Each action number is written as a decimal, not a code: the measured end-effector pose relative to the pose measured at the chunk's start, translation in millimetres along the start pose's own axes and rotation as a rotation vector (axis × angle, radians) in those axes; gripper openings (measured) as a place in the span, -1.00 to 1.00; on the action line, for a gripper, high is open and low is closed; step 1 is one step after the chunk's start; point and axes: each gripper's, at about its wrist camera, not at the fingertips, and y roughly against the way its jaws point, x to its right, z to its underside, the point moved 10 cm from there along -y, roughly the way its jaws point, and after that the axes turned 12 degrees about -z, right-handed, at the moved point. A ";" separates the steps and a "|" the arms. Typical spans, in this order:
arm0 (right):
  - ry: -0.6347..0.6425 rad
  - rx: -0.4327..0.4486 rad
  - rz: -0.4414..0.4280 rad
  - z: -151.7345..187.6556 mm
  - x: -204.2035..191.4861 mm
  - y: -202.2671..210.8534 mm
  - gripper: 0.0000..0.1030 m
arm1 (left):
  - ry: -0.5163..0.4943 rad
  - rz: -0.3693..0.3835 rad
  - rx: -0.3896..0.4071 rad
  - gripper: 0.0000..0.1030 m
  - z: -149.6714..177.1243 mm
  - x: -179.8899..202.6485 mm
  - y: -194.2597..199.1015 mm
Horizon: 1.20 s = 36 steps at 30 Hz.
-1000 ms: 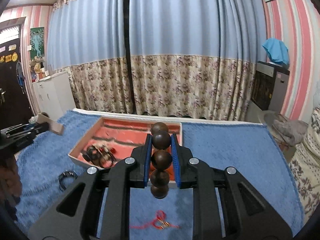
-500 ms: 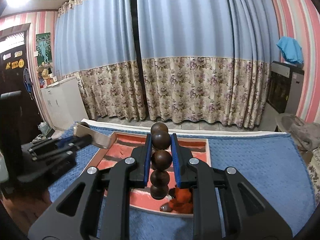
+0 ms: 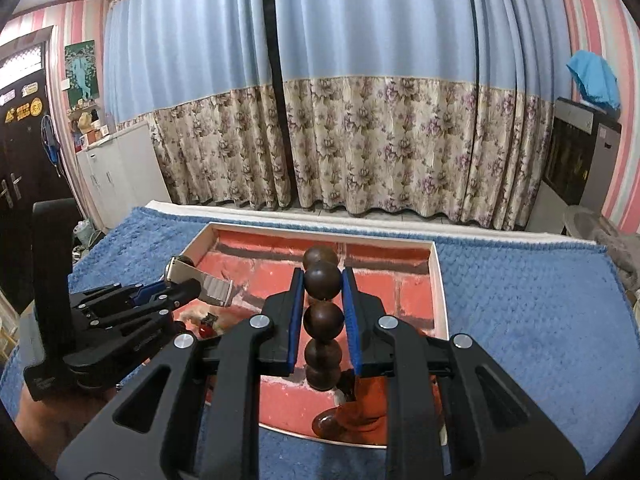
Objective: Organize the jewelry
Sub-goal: 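Carry the watch and bead bracelet over the tray and lower them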
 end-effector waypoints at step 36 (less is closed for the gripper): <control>-0.035 -0.136 0.130 53.9 54.8 -43.0 -0.62 | -0.020 -0.060 -0.018 -0.12 16.0 -2.4 -30.5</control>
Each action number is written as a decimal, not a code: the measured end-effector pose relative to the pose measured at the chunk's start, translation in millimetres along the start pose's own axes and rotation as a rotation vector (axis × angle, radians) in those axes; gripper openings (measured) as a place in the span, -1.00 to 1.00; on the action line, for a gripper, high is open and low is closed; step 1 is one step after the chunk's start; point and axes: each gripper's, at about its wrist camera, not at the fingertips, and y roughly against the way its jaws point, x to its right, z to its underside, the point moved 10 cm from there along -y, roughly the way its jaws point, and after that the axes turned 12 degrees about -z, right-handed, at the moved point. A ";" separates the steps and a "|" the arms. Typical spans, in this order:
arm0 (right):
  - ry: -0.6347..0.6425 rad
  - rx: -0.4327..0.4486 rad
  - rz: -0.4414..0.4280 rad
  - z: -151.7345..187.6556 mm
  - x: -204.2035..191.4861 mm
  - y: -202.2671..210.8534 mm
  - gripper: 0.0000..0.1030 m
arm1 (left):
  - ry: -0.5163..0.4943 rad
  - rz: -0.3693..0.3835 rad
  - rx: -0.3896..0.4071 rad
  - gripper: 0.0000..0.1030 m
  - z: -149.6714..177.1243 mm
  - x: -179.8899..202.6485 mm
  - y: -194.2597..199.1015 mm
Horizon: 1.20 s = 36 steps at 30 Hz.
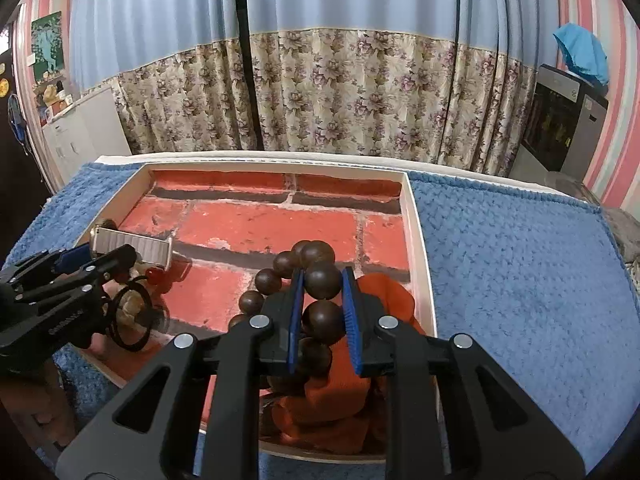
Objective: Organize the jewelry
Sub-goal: 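Carry the watch and bead bracelet over the tray and lower them, then open both tools to release the watch and bead bracelet in the tray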
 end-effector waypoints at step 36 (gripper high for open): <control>-0.038 0.182 0.016 -41.8 6.8 84.8 -0.35 | 0.014 0.008 0.120 0.16 -41.8 -12.1 77.7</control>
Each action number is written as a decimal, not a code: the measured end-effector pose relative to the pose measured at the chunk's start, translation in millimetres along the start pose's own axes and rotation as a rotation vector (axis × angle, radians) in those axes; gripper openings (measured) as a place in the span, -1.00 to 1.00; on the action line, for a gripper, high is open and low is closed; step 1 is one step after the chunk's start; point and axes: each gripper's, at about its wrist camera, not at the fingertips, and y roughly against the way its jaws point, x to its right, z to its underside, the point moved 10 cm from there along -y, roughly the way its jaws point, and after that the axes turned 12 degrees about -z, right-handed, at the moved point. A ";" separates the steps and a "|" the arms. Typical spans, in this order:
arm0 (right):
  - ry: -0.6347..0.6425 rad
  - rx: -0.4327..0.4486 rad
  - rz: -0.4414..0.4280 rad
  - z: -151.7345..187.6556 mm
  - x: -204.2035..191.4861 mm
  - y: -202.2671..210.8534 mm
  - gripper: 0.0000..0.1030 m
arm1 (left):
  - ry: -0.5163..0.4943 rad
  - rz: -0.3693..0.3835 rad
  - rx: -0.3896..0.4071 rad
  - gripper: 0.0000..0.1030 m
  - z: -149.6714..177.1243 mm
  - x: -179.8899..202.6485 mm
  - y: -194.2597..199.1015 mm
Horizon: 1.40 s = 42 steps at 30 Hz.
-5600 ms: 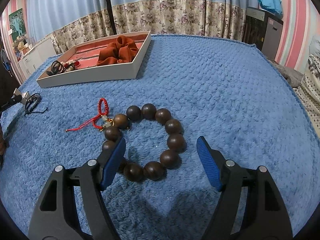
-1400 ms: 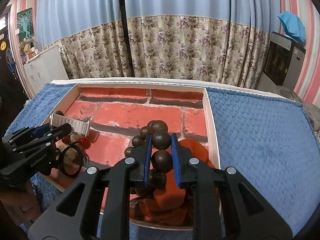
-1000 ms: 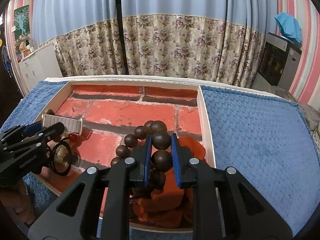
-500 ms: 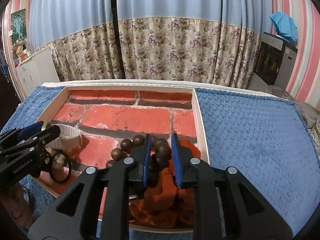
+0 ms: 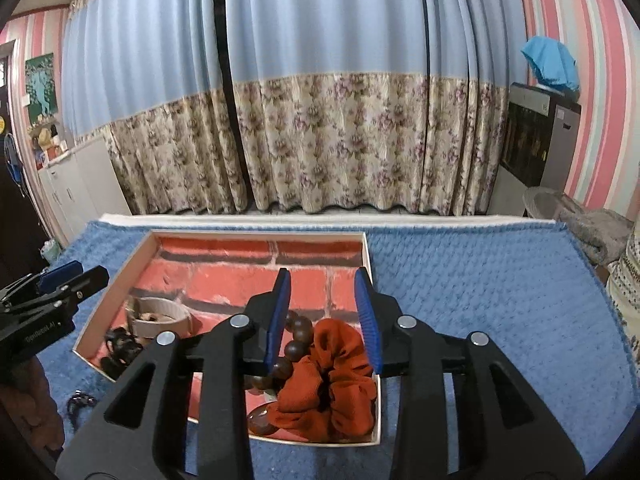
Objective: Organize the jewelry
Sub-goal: 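Open both tools to release the watch and bead bracelet in the tray, then grasp the black leather cord bracelet with the left tool while the right tool grasps the red beaded cord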
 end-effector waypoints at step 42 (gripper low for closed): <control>0.020 -0.266 -0.044 173.5 -10.0 48.7 0.31 | -0.078 -0.111 -0.185 0.22 160.0 -70.8 36.5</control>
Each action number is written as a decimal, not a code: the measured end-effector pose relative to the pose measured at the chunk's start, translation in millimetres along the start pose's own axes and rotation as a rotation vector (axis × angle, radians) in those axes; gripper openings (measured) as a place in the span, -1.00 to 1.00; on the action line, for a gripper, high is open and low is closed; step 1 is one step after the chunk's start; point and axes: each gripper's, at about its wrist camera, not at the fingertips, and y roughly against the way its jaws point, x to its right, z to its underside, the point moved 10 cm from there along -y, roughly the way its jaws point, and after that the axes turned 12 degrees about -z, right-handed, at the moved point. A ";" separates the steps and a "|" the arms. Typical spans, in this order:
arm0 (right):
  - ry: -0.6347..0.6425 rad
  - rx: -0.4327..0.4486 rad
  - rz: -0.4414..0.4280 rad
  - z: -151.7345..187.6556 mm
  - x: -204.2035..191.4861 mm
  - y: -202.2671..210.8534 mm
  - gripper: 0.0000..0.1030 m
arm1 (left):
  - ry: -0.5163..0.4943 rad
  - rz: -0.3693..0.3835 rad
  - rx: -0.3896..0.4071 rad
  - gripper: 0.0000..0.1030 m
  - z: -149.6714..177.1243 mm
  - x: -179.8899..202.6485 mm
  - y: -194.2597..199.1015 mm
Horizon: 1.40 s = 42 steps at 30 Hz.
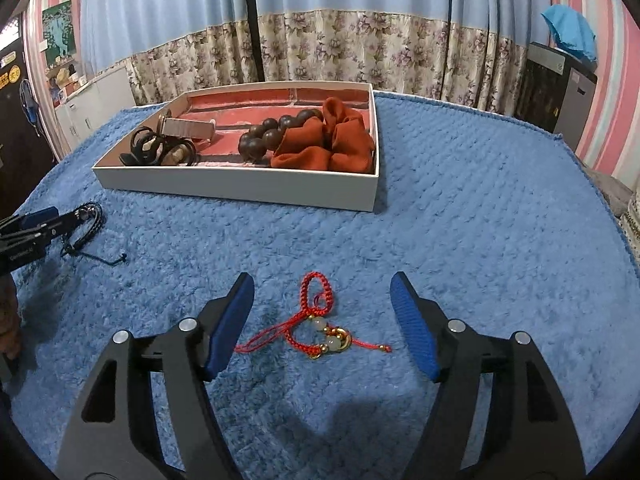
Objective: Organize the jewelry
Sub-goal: 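Grasp the black leather cord bracelet with the left tool while the right tool grasps the red beaded cord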
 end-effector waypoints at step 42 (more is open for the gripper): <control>0.046 0.136 0.026 -6.2 -3.0 31.0 -0.88 | 0.061 -0.051 0.131 -0.78 -9.7 -13.7 19.7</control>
